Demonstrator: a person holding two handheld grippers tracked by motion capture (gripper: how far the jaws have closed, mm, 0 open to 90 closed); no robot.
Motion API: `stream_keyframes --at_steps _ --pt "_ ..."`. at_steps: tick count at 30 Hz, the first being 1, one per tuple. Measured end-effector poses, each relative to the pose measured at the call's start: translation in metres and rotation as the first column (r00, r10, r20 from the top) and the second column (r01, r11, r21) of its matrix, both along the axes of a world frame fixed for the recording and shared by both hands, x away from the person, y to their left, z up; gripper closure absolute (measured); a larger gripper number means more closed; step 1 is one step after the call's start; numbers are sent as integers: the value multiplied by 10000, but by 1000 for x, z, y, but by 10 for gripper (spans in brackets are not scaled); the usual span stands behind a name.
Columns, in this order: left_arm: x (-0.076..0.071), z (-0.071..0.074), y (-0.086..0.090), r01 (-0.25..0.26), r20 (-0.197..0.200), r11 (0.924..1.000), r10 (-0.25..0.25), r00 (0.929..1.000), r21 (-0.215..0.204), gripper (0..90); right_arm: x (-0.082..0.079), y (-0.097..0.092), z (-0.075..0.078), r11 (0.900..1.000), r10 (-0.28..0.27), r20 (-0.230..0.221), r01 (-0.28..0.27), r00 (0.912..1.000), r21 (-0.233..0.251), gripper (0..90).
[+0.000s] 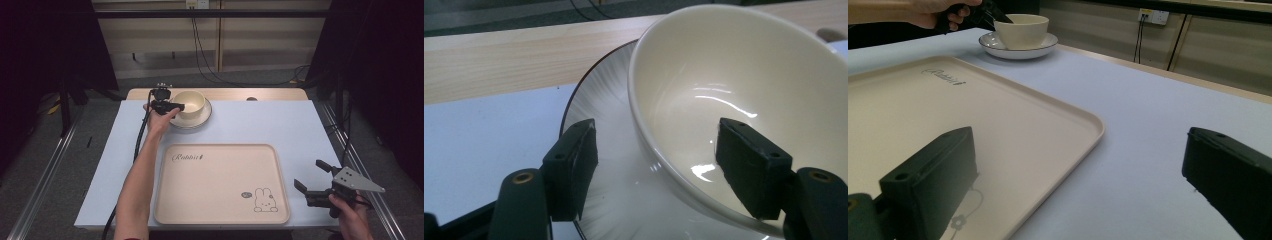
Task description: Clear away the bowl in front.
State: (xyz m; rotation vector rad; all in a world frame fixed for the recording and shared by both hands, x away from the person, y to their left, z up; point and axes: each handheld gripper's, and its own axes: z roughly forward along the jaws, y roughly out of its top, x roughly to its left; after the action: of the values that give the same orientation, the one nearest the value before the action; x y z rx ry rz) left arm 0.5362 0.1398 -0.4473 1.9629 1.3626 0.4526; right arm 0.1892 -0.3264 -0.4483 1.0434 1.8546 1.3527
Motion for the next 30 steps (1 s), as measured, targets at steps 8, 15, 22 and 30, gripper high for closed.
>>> stream_keyframes --at_steps 8,15,22,30 --pt "9 -6 -4 157 -911 9996 -180 9957 -254 378 0 0 0 10000 68 -28 -68 10000 1 8" --pt "11 -9 -11 -56 -1101 9996 24 9939 -285 515 0 0 -1 10000 49 -16 -49 10000 -5 8" --pt "12 -7 -4 -25 -1383 9998 1 9904 -173 649 0 0 -1 10000 30 18 -30 10000 30 8" --pt "10 -6 -5 -251 -1409 9996 233 9897 -109 765 0 0 -1 10000 15 -2 -15 10000 56 8"
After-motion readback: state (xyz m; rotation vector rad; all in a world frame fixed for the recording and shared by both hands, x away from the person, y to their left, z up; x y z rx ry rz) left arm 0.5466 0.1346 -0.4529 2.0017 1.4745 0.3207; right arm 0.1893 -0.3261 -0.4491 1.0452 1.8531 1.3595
